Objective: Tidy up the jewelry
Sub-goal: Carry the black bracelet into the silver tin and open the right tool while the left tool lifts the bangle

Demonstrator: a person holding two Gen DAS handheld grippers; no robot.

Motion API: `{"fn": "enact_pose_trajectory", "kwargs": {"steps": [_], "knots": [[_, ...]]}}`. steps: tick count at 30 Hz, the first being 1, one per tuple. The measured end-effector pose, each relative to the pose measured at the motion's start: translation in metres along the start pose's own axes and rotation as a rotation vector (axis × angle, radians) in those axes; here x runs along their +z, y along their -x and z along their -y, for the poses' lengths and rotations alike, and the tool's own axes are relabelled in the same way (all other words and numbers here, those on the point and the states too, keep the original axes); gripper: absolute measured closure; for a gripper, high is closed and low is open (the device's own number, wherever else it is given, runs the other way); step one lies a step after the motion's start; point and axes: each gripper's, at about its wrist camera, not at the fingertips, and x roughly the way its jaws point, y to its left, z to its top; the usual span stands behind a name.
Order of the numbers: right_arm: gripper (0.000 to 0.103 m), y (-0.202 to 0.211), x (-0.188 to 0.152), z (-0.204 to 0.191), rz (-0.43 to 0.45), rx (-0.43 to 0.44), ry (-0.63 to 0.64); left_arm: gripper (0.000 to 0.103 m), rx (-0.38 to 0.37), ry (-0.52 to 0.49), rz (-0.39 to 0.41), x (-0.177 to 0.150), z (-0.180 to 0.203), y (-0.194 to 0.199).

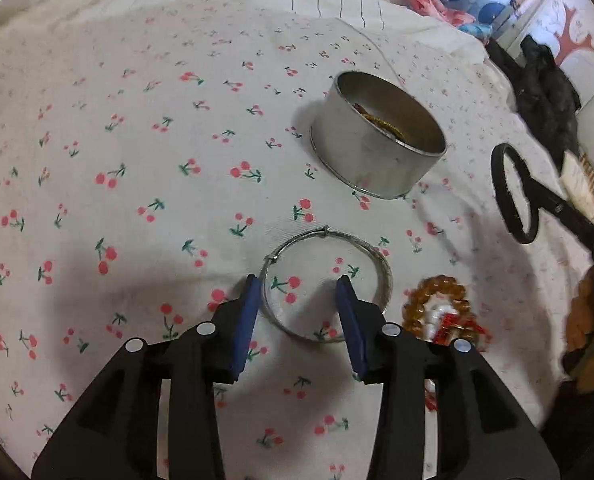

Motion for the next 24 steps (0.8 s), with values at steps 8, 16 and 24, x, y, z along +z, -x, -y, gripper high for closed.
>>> {"fn": "enact_pose_trajectory", "kwargs": {"steps": [8, 16, 24], "knots": [[0.092, 0.0, -0.002, 0.001, 0.001, 0.004, -0.011, 0.101, -0.033, -0.041, 0.04, -0.001, 0.019, 0.024], [0.092, 0.003, 0.002, -0.001, 0.027, 0.005, -0.014, 0.101, -0.165, 0.043, 0.129, 0.022, 0.013, 0.059], [0.092, 0.014, 0.009, 0.004, 0.093, -0.044, -0.017, 0.101, -0.125, 0.073, 0.135, 0.074, 0.027, 0.029]]}}
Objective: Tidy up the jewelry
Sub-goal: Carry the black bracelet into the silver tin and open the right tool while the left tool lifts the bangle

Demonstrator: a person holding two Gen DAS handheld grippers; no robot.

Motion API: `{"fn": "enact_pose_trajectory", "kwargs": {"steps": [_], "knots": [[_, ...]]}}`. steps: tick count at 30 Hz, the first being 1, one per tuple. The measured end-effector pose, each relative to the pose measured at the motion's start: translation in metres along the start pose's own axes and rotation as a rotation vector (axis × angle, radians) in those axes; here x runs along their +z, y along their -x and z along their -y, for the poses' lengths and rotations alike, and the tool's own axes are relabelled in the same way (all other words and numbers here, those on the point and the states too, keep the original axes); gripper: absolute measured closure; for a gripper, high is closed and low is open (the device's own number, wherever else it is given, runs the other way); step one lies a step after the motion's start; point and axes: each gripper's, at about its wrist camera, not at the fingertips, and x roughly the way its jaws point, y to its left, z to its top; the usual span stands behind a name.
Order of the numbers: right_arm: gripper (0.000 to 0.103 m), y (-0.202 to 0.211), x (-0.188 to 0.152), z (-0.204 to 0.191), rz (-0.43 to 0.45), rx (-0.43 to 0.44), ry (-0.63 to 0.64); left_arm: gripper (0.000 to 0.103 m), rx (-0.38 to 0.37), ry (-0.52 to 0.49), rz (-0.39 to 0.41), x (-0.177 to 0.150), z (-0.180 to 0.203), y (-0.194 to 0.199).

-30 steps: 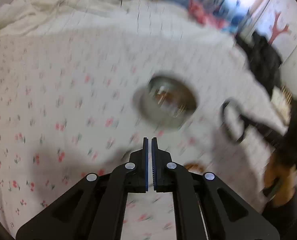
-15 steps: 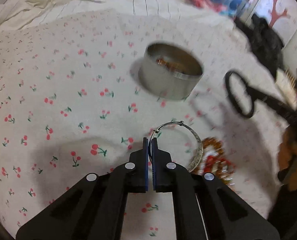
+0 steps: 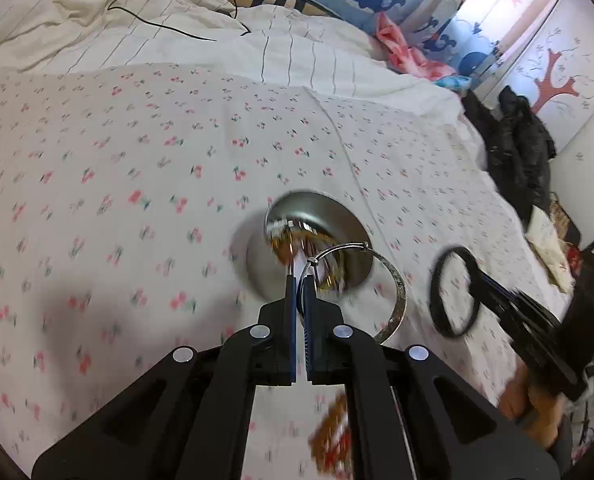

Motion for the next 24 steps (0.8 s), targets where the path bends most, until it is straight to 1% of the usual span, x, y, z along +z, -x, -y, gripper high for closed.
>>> {"fn": "enact_pose_trajectory", "kwargs": {"steps": [3, 6, 8, 11, 12, 14, 15, 16, 17, 18, 19, 22, 24], "knots": [[0.092, -0.003, 0.006, 0.0, 0.003, -0.003, 0.01, 0.1, 0.027, 0.0, -0.008, 0.019, 0.005, -0.021], [0.092, -0.008, 0.017, -0.006, 0.016, -0.005, 0.032, 0.1, 0.071, -0.03, -0.018, 0.03, 0.011, -0.036], [0.092, -0.014, 0.024, -0.015, 0.015, -0.009, 0.062, 0.1, 0.111, -0.049, -0.032, 0.034, 0.014, -0.045], [0.092, -0.025, 0.029, -0.03, -0.001, -0.023, 0.118, 0.098, 0.155, -0.048, -0.066, 0.037, 0.012, -0.055], [0.092, -0.031, 0.031, -0.034, -0.009, -0.025, 0.133, 0.098, 0.158, -0.045, -0.067, 0.036, 0.009, -0.054], [0.092, -0.038, 0.034, -0.042, -0.018, -0.035, 0.161, 0.096, 0.132, -0.013, -0.063, 0.035, 0.002, -0.046], [0.092, -0.044, 0.036, -0.048, -0.024, -0.038, 0.179, 0.093, 0.131, -0.003, -0.055, 0.034, -0.002, -0.04], [0.091, -0.049, 0.038, -0.053, -0.028, -0.037, 0.189, 0.085, 0.15, -0.002, -0.039, 0.032, -0.005, -0.031], [0.091, -0.056, 0.041, -0.059, -0.033, -0.042, 0.202, 0.079, 0.162, 0.0, -0.019, 0.028, -0.008, -0.021], [0.091, -0.06, 0.043, -0.063, -0.036, -0.048, 0.212, 0.068, 0.16, 0.007, -0.009, 0.025, -0.011, -0.013], [0.091, -0.067, 0.046, -0.067, -0.041, -0.05, 0.219, 0.06, 0.158, 0.022, 0.007, 0.018, -0.016, -0.002], [0.091, -0.079, 0.052, -0.076, -0.046, -0.026, 0.21, 0.058, 0.158, 0.031, 0.039, -0.007, -0.026, 0.025], [0.09, -0.086, 0.052, -0.082, -0.06, -0.022, 0.217, 0.055, 0.145, 0.051, 0.037, -0.023, -0.033, 0.035]]}}
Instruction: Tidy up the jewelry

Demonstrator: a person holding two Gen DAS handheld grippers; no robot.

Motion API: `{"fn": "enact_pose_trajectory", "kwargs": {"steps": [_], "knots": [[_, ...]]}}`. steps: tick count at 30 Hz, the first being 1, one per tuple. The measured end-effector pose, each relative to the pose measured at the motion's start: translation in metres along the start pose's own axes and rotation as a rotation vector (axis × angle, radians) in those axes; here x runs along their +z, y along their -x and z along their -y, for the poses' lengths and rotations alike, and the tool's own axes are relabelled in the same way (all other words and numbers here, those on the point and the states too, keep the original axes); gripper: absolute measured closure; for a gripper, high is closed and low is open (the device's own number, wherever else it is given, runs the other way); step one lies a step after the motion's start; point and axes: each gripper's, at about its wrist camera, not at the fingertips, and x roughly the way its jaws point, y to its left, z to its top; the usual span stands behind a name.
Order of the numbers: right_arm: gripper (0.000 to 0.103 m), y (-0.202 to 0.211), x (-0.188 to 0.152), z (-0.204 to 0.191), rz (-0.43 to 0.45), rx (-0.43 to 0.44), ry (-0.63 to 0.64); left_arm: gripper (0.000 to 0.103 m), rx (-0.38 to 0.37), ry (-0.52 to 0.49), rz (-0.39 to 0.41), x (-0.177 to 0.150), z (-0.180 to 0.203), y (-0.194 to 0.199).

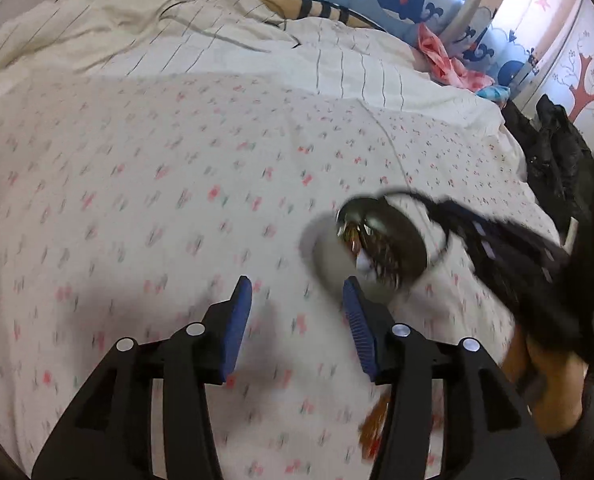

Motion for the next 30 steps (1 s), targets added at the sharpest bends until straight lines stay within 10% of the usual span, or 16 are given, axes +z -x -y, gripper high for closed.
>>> {"fn": "enact_pose_trajectory", "kwargs": {"steps": [6, 10, 14, 23, 30], "knots": [[0.086, -0.014, -0.008, -0.015, -0.076, 0.0, 0.045, 0.051, -0.075, 0.08, -0.074, -0.047, -0.022, -0.004], [0.051, 0.03, -0.022, -0.002, 0.031, -0.028, -0.013, 0.051, -0.064, 0.036, -0.108, -0.061, -0.011, -0.012], [0.039, 0.067, -0.076, 0.01, -0.025, -0.019, -0.018, 0.039, -0.037, -0.01, -0.069, -0.077, 0.002, -0.006], [0.036, 0.083, -0.132, 0.002, -0.085, 0.06, -0.031, 0.031, 0.031, -0.008, -0.046, -0.101, 0.007, -0.006], [0.031, 0.054, -0.142, -0.021, -0.166, -0.075, 0.116, 0.027, 0.0, -0.063, -0.064, -0.099, 0.022, -0.015]]}}
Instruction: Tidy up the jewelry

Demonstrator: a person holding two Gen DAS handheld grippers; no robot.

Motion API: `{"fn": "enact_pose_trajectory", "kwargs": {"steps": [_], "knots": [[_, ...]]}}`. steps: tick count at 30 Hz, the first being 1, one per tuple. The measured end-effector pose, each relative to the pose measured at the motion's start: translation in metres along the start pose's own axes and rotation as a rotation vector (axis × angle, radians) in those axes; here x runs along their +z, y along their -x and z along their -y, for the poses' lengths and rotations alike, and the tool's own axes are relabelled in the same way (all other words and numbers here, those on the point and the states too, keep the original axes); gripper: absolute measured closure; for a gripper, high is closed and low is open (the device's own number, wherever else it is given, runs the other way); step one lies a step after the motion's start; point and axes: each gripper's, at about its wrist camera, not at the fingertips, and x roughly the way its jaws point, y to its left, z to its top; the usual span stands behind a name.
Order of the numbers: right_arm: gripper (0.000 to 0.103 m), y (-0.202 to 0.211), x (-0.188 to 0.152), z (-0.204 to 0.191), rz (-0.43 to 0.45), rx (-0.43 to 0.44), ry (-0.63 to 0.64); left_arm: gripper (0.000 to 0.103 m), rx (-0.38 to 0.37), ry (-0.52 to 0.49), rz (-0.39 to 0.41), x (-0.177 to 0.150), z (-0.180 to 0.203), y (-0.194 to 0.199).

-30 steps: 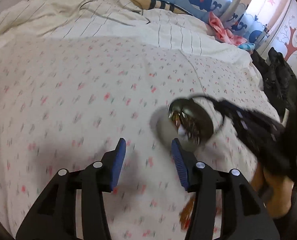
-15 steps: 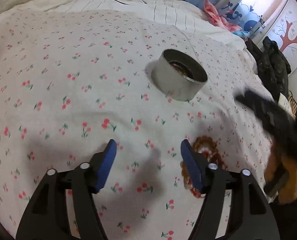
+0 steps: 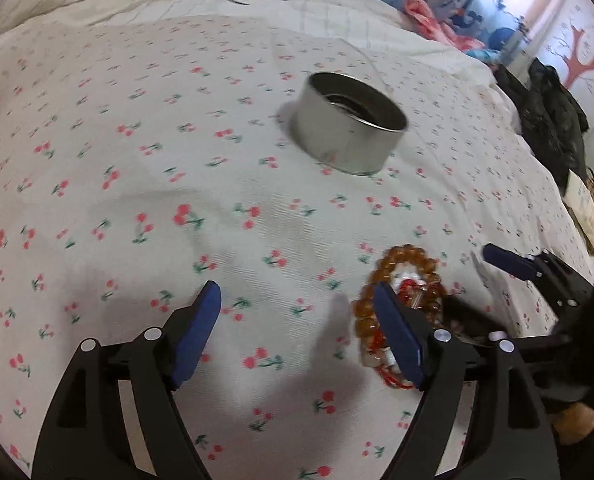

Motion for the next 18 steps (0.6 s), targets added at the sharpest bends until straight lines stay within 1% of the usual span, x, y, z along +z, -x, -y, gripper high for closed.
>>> {"fn": "enact_pose_trajectory", "kwargs": {"steps": [2, 4, 6, 10, 12, 15, 16, 18], "knots": [[0.031, 0.002, 0.0, 0.01, 0.01, -0.044, -0.036, 0.025, 0.025, -0.038, -0.006, 0.0, 0.007, -0.004], [0.031, 0.007, -0.001, 0.023, 0.03, -0.047, -0.088, 0.023, 0.055, -0.075, -0.013, 0.0, 0.013, -0.008], [0.031, 0.008, -0.001, 0.035, 0.025, -0.058, -0.132, 0.022, 0.079, -0.106, -0.017, 0.0, 0.019, -0.011], [0.031, 0.011, -0.001, 0.042, 0.023, -0.015, -0.155, 0.021, 0.125, -0.142, -0.013, 0.0, 0.021, -0.011], [0.031, 0.012, 0.0, 0.039, 0.021, 0.015, -0.137, 0.021, 0.156, -0.119, 0.008, 0.004, 0.014, -0.008], [0.029, 0.011, -0.001, 0.027, 0.002, 0.023, -0.073, 0.021, 0.255, -0.069, 0.051, 0.011, -0.005, 0.001], [0.029, 0.012, -0.001, 0.023, 0.007, 0.033, -0.06, 0.021, 0.248, -0.044, 0.056, 0.014, -0.012, 0.004], [0.029, 0.017, -0.001, 0.013, 0.036, 0.074, -0.024, 0.021, 0.181, 0.047, 0.089, 0.019, -0.028, 0.016]]}}
